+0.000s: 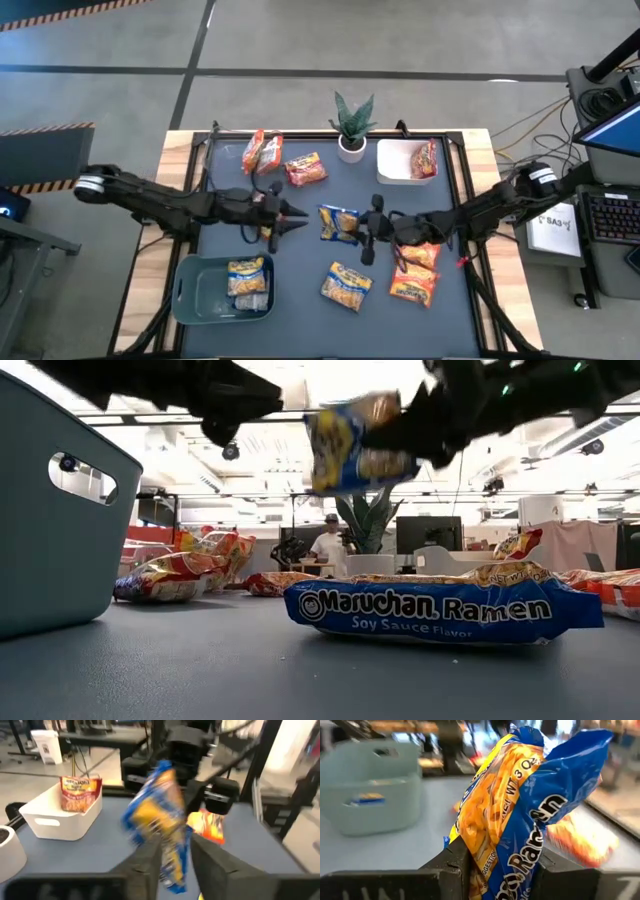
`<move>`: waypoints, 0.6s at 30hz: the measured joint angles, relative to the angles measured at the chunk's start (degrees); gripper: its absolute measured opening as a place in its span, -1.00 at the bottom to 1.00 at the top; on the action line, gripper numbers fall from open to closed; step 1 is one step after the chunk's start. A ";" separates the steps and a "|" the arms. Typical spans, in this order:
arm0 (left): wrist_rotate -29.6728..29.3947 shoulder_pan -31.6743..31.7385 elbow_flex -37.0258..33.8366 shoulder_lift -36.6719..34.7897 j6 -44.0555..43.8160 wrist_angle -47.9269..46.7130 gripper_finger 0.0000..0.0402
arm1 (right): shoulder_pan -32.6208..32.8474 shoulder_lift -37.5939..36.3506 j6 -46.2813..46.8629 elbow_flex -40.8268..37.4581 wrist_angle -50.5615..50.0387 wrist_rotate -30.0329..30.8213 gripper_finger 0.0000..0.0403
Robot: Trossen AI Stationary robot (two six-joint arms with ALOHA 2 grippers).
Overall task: Sort Maruchan noodles
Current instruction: Put the blue noodle pack into the blue bin
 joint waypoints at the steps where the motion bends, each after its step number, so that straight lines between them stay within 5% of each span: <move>1: 0.00 0.02 -1.65 -0.56 -0.70 2.73 -0.47 | 0.63 -0.35 -1.67 0.03 0.84 0.20 -0.51; 10: 0.03 0.00 -8.22 4.08 -5.29 22.91 0.23 | 1.80 0.72 -12.24 1.84 4.91 0.27 -0.51; 18: 4.24 0.04 -2.13 13.29 -3.65 25.27 0.31 | 1.80 1.24 -17.19 4.73 4.95 -1.13 -0.51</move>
